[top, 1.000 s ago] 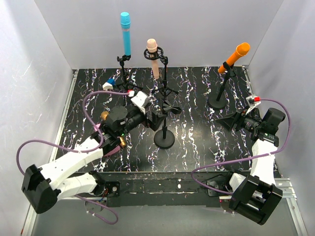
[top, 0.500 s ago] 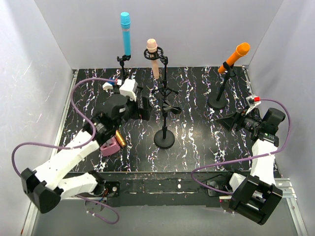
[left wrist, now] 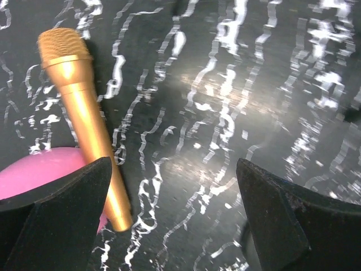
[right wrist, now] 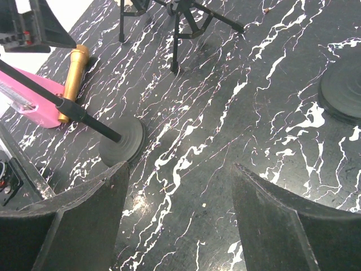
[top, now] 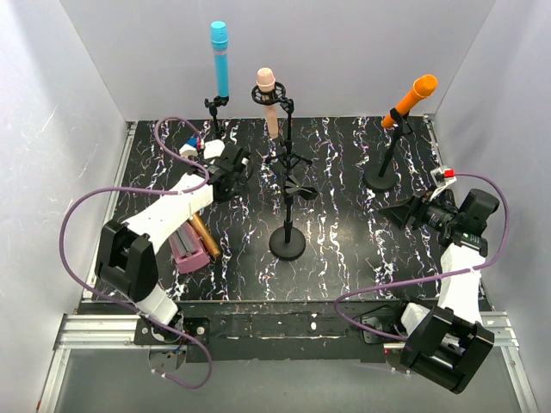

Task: Attach the microphones to the stand

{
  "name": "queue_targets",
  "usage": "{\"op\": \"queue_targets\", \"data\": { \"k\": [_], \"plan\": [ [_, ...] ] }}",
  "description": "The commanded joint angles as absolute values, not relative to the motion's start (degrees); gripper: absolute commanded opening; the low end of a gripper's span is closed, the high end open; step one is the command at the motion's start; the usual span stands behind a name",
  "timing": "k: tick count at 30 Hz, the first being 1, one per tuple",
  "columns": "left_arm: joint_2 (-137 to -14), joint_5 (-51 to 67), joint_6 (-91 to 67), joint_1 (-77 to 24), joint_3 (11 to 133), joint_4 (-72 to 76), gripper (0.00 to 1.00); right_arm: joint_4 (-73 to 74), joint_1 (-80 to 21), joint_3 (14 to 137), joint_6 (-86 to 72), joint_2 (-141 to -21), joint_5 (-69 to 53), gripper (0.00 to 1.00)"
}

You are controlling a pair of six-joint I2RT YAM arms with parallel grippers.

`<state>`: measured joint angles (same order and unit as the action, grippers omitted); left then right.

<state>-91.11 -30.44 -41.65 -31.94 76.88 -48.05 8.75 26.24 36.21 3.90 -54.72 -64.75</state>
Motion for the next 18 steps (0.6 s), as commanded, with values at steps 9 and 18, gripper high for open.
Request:
{"op": "queue_targets", "data": {
  "k": [9, 18],
  "plan": [
    [-95.53, -32.79, -48.69, -19.79, 69.27, -43.07, 0.89, 8.52, 26.54, 37.09, 4.83, -53.88, -65.21, 0.79],
    [-98.52, -31.29, -50.27, -16.0, 64.95, -39.99, 0.82, 8.52, 26.54, 37.09, 4.75, -54.05, -65.3, 0.79]
  ]
}}
